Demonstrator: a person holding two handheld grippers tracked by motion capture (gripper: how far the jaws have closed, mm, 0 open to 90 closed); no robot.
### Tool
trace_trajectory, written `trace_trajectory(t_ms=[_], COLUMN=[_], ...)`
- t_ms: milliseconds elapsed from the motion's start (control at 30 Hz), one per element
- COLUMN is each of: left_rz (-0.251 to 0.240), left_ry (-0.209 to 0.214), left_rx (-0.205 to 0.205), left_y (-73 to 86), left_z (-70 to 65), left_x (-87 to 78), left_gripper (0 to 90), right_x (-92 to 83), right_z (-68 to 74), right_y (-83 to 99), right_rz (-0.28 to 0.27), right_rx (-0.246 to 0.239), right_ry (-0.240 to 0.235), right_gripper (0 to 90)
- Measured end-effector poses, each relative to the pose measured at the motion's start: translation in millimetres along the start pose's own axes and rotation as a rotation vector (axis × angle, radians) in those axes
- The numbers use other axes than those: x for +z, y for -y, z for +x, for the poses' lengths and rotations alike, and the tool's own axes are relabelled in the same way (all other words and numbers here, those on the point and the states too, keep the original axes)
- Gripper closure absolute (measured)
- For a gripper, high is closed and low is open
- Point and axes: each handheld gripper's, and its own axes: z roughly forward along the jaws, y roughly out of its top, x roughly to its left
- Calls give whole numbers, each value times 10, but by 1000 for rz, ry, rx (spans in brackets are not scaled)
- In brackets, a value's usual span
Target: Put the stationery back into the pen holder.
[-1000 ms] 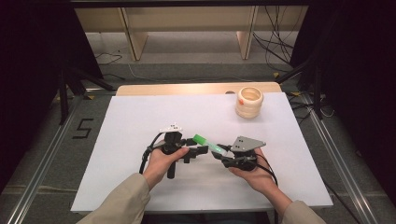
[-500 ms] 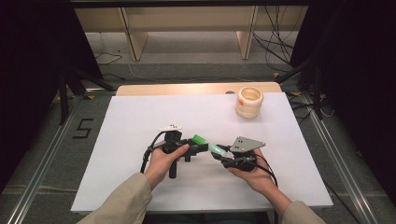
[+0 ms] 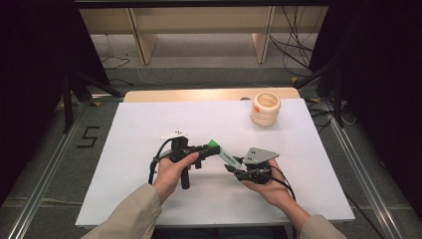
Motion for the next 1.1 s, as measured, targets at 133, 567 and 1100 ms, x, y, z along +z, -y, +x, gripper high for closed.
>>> trace_trajectory(t_ms=[133,567,1100], left_rz=[1,34,122], left_ry=[17,-92,-267], left_rx=[32,207,394], left_y=[-2,-52,-93], left_z=[-56,-212,-345], left_x=[0,-13,11], left_gripper=[716,741,742], right_x=[12,17,24], right_z=[6,5,20], right_y=[6,2,-17], right_rz=[6,11,3], right_rx=[-1,30,41], right_ry=[-1,29,42], right_gripper=[644,464,375])
